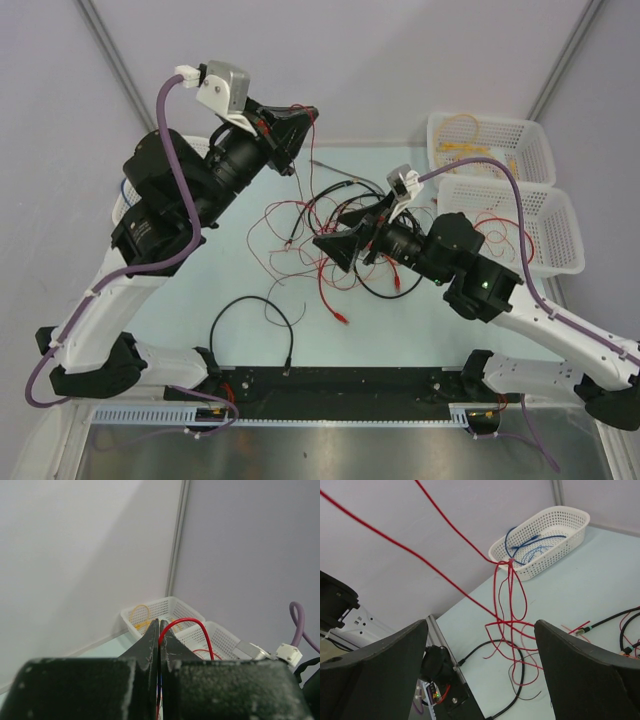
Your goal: Untangle the cables
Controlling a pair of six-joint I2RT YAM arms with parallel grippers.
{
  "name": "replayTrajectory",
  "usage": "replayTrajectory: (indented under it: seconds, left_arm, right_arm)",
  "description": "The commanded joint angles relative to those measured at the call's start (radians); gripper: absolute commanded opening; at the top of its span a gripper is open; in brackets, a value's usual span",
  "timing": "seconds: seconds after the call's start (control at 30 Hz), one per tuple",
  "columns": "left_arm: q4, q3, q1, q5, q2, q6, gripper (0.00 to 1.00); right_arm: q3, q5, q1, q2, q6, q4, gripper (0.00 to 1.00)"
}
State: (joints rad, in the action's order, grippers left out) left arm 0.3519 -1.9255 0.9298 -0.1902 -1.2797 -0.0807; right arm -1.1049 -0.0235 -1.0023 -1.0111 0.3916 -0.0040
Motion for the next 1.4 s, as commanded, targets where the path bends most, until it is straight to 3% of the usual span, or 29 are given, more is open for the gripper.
replayTrajectory:
  seconds: [0.0,0.3,0.37,0.5,0.6,0.8,1.13,1.37]
  left_arm:
    - [-0.036,0.003,0.000,-0.009,0.026,0.012,0.00]
    - [-0.030,0.008,0.000,0.040,0.034,-0.017,0.00]
    - [-0.027,0.008,0.000,0.054,0.034,-0.024,0.00]
    - [-0.039,0.023,0.000,0.084,0.042,-0.040,0.00]
    - [-0.044,0.029,0.003,0.100,0.045,-0.045,0.00]
    - [-0.050,0.033,0.006,0.118,0.039,-0.053,0.00]
    - [-0.050,0.031,0.006,0.121,0.039,-0.051,0.00]
    - [-0.053,0.031,0.007,0.124,0.037,-0.051,0.00]
  right_arm:
    - [-0.006,0.023,-0.010,0.065,-0.031,-0.027,0.93]
    - [-0.006,0.165,-0.001,0.109,-0.053,-0.010,0.79]
    - [-0.007,0.201,0.002,0.114,-0.069,-0.005,0.73]
    - [-0.007,0.174,0.063,0.092,-0.042,-0.004,0.48]
    - [-0.007,0.129,0.074,0.071,-0.022,-0.005,0.39]
    - [-0.007,0.048,0.065,0.031,-0.005,0.030,0.41]
    - [-0.007,0.008,0.022,0.003,-0.005,0.070,0.51]
    - [-0.007,-0.003,0.002,-0.012,-0.002,0.079,0.52]
